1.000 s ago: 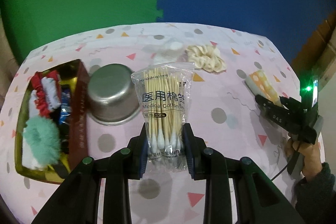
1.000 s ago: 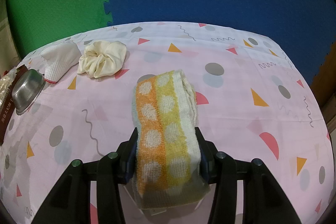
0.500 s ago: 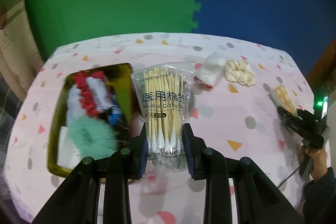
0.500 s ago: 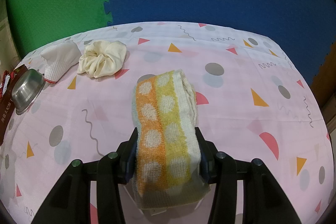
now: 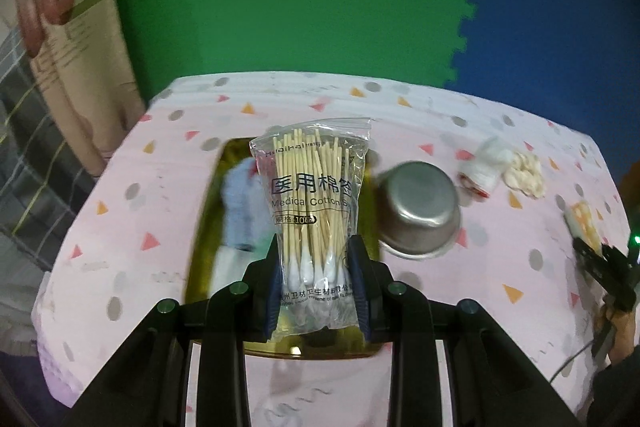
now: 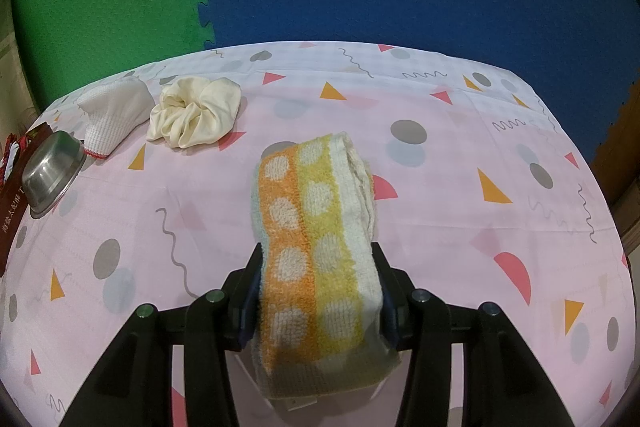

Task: Organize soft objects
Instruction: 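Carry the cotton swab pack with the left tool over the tin box, then lower the swab pack into the tin box and open the left tool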

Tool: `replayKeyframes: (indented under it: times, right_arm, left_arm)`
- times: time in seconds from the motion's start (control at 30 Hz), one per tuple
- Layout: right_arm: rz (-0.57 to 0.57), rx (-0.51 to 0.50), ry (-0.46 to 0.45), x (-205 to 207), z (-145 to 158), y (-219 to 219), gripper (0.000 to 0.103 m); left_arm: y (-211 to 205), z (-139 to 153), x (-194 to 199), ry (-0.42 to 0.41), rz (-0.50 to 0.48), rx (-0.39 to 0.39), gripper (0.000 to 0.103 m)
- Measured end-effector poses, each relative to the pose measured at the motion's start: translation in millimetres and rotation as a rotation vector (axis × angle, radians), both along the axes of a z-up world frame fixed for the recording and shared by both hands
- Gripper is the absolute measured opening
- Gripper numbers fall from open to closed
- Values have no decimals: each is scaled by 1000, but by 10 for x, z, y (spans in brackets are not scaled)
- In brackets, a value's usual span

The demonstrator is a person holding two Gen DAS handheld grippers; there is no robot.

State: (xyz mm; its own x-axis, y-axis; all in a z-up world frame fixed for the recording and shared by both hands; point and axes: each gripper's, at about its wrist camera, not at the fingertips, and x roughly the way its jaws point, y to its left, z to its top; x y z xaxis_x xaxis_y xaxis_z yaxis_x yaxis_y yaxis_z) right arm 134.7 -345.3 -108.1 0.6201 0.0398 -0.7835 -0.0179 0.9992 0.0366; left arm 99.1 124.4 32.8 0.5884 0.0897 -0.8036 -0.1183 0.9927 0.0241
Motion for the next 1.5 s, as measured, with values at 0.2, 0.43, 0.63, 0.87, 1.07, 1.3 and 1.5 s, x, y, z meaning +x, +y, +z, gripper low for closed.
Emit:
replayKeyframes:
  times: [0.2,0.43,0.63,0.87,1.07,1.3,1.5]
  right_arm:
    - [0,0,0,0,4,4,49]
    - [0,-1,0,-2,3,-2,49]
    - [0,-1,0,-2,3,-4,49]
    - [0,-3,1,-4,5,-6,49]
    - [1,-4,1,0,3,-19,49]
    - [1,-5,1,-2,1,-8,49]
    - [2,-7,1,0,1,-2,50]
  left_arm:
    - [356,-25,79,11,71,45,27]
    - [575,-241,202,34,98,4,27]
    - [619,-473,385,62,88,-6,27]
    - [640,-641,630,56,75,-23,28]
    - [680,-752,727,73,73,-9,30]
    - [663,-699,675,53,68,1,59]
    - [607,-505,541,-9,60,27,61]
